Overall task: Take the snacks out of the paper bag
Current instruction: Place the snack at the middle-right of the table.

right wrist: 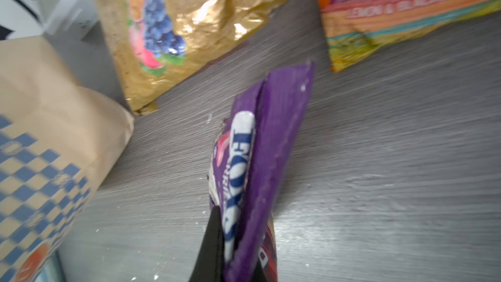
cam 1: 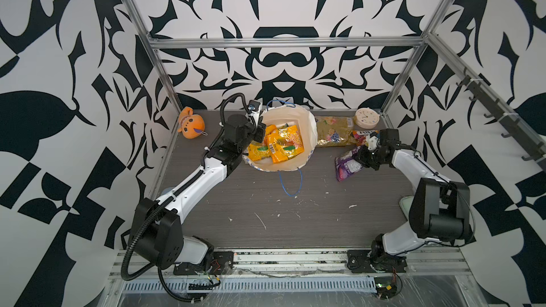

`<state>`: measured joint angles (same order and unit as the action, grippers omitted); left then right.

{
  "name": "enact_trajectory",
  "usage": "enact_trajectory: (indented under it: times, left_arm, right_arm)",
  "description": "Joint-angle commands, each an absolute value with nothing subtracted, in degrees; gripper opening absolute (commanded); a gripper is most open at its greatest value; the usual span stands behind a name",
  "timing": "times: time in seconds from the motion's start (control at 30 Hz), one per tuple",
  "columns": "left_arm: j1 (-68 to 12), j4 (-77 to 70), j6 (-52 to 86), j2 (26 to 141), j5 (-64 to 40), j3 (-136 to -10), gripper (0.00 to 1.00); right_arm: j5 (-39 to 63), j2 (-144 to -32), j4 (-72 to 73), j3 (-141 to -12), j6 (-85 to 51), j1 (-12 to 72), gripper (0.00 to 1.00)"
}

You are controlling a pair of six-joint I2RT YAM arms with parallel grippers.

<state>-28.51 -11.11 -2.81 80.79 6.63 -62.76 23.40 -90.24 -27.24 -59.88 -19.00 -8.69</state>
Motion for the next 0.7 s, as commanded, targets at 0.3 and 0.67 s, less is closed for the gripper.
enact_trajectory:
  times: [0.3, 0.67]
  left_arm:
    - [-28.74, -15.33, -2.82, 78.73, 5.26, -64.31, 0.00]
    - [-28.79, -15.07, -2.57, 78.58, 4.52, -64.47, 0.00]
  right_arm:
    - [-3.79, -93.51, -39.28, -66.62, -11.36, -8.70, 0.02]
    - [-17.15, -99.14, -43.17, -72.32, -8.50, -8.67, 0.23]
